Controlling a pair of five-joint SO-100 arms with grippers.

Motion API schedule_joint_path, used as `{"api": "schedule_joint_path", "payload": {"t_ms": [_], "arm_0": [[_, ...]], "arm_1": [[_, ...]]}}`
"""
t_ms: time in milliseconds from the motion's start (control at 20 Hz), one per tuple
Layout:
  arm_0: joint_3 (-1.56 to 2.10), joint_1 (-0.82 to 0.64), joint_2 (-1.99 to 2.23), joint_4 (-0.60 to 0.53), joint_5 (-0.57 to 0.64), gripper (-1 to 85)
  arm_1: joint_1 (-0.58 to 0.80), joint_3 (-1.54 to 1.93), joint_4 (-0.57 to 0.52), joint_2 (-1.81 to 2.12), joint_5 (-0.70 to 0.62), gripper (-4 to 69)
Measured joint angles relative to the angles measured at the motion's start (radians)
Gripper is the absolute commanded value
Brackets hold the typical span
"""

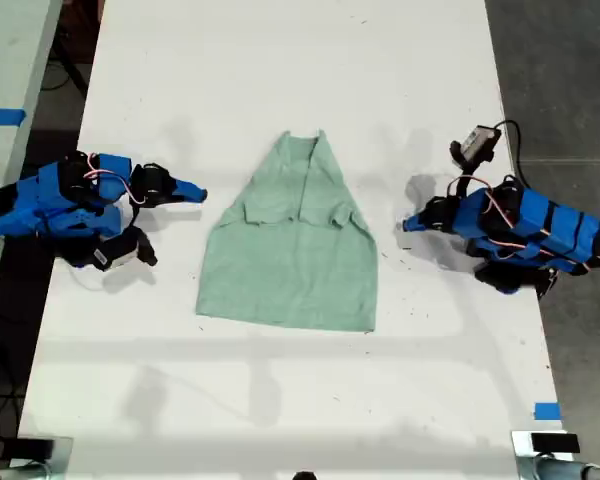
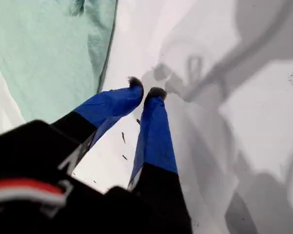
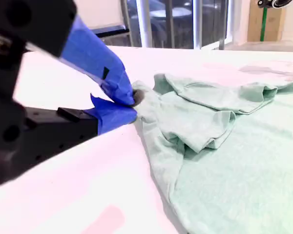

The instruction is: Fold t shirt

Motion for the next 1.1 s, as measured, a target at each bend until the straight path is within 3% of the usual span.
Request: {"api": "schedule_joint_path", "payload": {"t_ms": [300, 1100], "arm_0": [[0.000, -0.014, 0.000, 0.000, 0.000, -0.2], [0.000, -0.012, 0.000, 0.012, -0.035, -0.2]], "arm_1": [[0.029, 0.000, -0.025, 0.000, -0.055, 7.0], [0.018, 0.002, -0.025, 0.000, -0.006, 3.6]]}}
